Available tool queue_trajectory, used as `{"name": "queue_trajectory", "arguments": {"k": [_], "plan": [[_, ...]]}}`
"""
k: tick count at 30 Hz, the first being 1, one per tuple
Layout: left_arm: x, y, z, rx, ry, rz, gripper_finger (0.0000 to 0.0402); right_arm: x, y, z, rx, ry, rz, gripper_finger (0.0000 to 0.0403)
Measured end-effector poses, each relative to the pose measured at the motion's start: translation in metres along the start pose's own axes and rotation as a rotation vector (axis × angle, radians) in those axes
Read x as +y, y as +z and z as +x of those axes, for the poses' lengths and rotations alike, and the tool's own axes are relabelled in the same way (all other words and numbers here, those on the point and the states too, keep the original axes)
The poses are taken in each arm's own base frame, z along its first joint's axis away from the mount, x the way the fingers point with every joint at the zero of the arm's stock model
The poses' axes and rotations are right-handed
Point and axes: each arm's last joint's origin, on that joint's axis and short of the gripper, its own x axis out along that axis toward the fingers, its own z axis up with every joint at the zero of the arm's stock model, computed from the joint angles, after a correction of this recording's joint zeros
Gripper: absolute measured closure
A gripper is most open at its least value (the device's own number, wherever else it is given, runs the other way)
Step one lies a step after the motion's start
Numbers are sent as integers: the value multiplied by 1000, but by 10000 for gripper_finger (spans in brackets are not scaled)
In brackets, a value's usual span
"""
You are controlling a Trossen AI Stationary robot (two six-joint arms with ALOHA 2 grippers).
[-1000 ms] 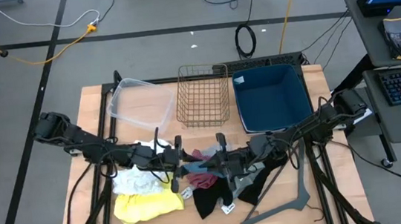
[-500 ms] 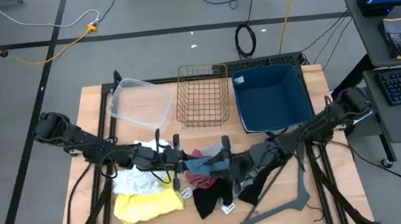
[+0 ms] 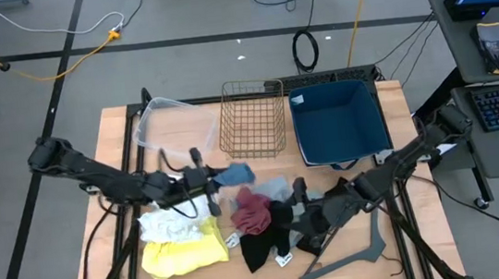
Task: Pick & Place Cloths
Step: Put the blue sock into the transparent bin
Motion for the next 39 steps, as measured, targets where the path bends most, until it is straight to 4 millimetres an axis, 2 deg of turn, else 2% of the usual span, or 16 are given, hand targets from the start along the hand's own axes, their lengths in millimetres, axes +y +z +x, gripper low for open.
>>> {"name": "queue_trajectory", "arguments": {"k": [8,14,20,27,35,39], "plan": [[31,29,-18,13,358,160,401,8,-11,-7,118,49,18,144],[60,38,-24,113,631,264,401,12,-21,-10,226,70,51,146],[91,39,-21,188,830,318,401,13,-28,-11,295,71,102,145],[115,20,-14,324,971,362,401,13,-30,-12,314,74,103,145],[127,-16,-18,490,1015,361,401,13,-30,-12,315,74,102,147],[137,-30,-21,558,975,317,400,13,-30,-12,314,74,103,148]]}}
